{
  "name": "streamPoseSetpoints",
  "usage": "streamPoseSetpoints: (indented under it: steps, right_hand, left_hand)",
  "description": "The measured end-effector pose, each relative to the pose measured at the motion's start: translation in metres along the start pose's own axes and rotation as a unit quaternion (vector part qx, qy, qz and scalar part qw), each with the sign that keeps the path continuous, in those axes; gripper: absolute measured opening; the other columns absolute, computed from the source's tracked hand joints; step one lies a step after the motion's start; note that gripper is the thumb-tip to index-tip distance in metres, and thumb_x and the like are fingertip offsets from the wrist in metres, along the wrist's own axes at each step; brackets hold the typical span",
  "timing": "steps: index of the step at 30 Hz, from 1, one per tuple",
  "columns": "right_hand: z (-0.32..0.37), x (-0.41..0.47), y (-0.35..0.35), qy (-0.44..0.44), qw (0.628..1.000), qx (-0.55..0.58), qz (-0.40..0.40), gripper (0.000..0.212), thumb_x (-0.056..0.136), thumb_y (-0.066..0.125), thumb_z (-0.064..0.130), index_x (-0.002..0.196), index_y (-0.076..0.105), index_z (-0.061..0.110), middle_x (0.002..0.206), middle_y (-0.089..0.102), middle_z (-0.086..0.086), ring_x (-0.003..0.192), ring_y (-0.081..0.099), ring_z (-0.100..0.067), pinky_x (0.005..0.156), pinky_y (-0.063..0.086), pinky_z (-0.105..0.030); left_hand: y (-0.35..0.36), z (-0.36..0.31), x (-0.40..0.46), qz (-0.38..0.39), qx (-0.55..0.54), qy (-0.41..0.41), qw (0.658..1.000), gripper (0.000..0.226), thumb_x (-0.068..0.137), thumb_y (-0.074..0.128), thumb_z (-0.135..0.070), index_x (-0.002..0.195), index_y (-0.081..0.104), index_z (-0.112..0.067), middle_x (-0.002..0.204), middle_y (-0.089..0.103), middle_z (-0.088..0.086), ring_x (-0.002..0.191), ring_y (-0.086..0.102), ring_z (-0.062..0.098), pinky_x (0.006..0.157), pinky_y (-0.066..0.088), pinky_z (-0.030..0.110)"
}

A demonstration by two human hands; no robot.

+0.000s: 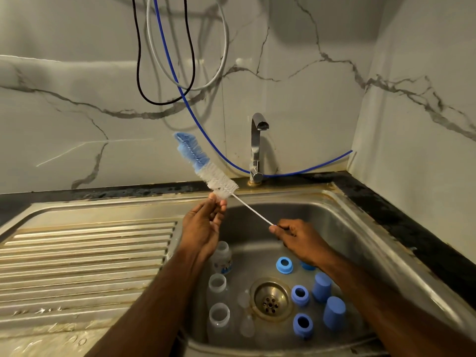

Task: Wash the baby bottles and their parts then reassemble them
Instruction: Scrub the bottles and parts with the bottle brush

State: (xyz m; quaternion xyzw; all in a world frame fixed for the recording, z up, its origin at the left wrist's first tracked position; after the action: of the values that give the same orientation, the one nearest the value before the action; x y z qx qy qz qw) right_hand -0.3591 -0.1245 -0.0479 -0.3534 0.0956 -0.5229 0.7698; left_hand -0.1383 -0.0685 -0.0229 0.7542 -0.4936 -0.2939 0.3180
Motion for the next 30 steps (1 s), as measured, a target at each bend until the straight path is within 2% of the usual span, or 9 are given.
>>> streamPoseSetpoints:
  steps: [8,13,14,16,18,20,23,26,30]
  right_hand:
    - [0.005,-0.006,-0.016,-0.045,0.992,-0.1,-0.068,0.032,0.1,0.051,0.049,0.075,0.054,0.03,0.062,0.052,0.007,0.058,0.051,-0.005,0.057,0.036,-0.019]
    - [0.014,-0.006,0.008,0.022,0.998,0.043,0.027,0.036,0.1,0.055,0.044,0.081,0.062,0.014,0.058,0.05,0.004,0.052,0.044,-0.007,0.053,0.041,-0.028]
    - [0.013,-0.008,0.014,0.057,0.991,0.097,0.068,0.037,0.1,0.055,0.046,0.081,0.063,0.015,0.056,0.048,0.005,0.05,0.041,-0.009,0.048,0.038,-0.028]
    - [0.01,-0.015,0.026,0.117,0.968,0.162,0.149,0.036,0.099,0.053,0.053,0.08,0.063,0.024,0.054,0.046,0.008,0.045,0.035,-0.01,0.041,0.031,-0.025]
    - [0.009,-0.017,0.03,0.123,0.967,0.152,0.166,0.036,0.099,0.052,0.054,0.077,0.061,0.026,0.055,0.046,0.008,0.043,0.035,-0.008,0.041,0.03,-0.024]
    - [0.013,-0.013,0.027,0.076,0.987,0.085,0.112,0.036,0.1,0.054,0.048,0.072,0.058,0.026,0.055,0.047,0.007,0.044,0.04,-0.004,0.045,0.036,-0.025]
    - [0.015,-0.006,0.013,-0.009,0.998,-0.057,0.012,0.033,0.101,0.054,0.042,0.076,0.059,0.021,0.063,0.057,-0.002,0.056,0.052,-0.008,0.061,0.048,-0.036]
    - [0.015,-0.007,-0.003,-0.05,0.99,-0.129,-0.031,0.035,0.101,0.051,0.046,0.083,0.06,0.017,0.068,0.061,-0.004,0.063,0.058,-0.016,0.066,0.05,-0.04]
    - [0.024,-0.012,0.006,-0.018,0.999,-0.045,0.017,0.036,0.102,0.052,0.042,0.083,0.059,0.012,0.065,0.055,-0.006,0.056,0.051,-0.015,0.06,0.048,-0.041]
  left_hand:
    - [0.006,0.007,-0.001,0.034,0.015,-0.076,0.996,0.025,0.095,0.065,-0.027,0.103,0.068,-0.003,0.077,0.07,0.008,0.06,0.066,0.008,0.053,0.056,0.016]
    - [0.008,-0.003,0.003,0.0,0.091,0.12,0.989,0.015,0.09,0.069,-0.009,0.105,0.071,-0.005,0.092,0.077,0.01,0.087,0.075,0.019,0.074,0.061,0.024]
    - [0.007,-0.01,0.002,-0.023,0.198,0.182,0.963,0.017,0.09,0.072,-0.011,0.107,0.072,-0.008,0.092,0.077,0.005,0.089,0.075,0.017,0.076,0.06,0.023]
    - [0.005,-0.021,-0.003,-0.062,0.439,0.299,0.845,0.024,0.088,0.075,-0.018,0.112,0.072,-0.015,0.095,0.076,-0.006,0.089,0.073,0.01,0.081,0.058,0.022]
    - [0.005,-0.025,-0.006,-0.084,0.545,0.352,0.756,0.031,0.088,0.076,-0.021,0.118,0.07,-0.013,0.101,0.069,-0.01,0.09,0.069,0.008,0.086,0.055,0.024]
    - [0.003,-0.022,-0.006,-0.09,0.512,0.324,0.791,0.023,0.091,0.073,-0.019,0.112,0.072,-0.011,0.099,0.071,-0.006,0.083,0.07,0.009,0.085,0.057,0.027]
    - [0.0,-0.002,0.002,-0.054,0.195,0.064,0.977,0.014,0.096,0.065,-0.015,0.104,0.071,-0.005,0.092,0.073,0.01,0.074,0.071,0.013,0.078,0.061,0.028]
    - [0.0,0.003,0.002,-0.023,0.031,-0.088,0.995,0.025,0.098,0.063,-0.021,0.117,0.067,-0.004,0.092,0.071,0.011,0.072,0.067,0.01,0.062,0.06,0.019]
    - [0.001,-0.001,0.004,-0.034,0.083,0.013,0.996,0.02,0.096,0.064,-0.017,0.11,0.068,-0.004,0.092,0.072,0.012,0.077,0.072,0.016,0.067,0.061,0.026]
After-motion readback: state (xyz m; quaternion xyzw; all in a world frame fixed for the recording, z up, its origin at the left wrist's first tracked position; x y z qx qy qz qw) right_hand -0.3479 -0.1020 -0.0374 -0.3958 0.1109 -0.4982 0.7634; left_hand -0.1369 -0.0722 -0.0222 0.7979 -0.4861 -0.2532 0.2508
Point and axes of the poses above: each hand's wrist, its own x-axis towards the middle knuckle, its own y-axis out of the palm, z = x × y, the point moved 5 cm from there along x, towards the middle knuckle
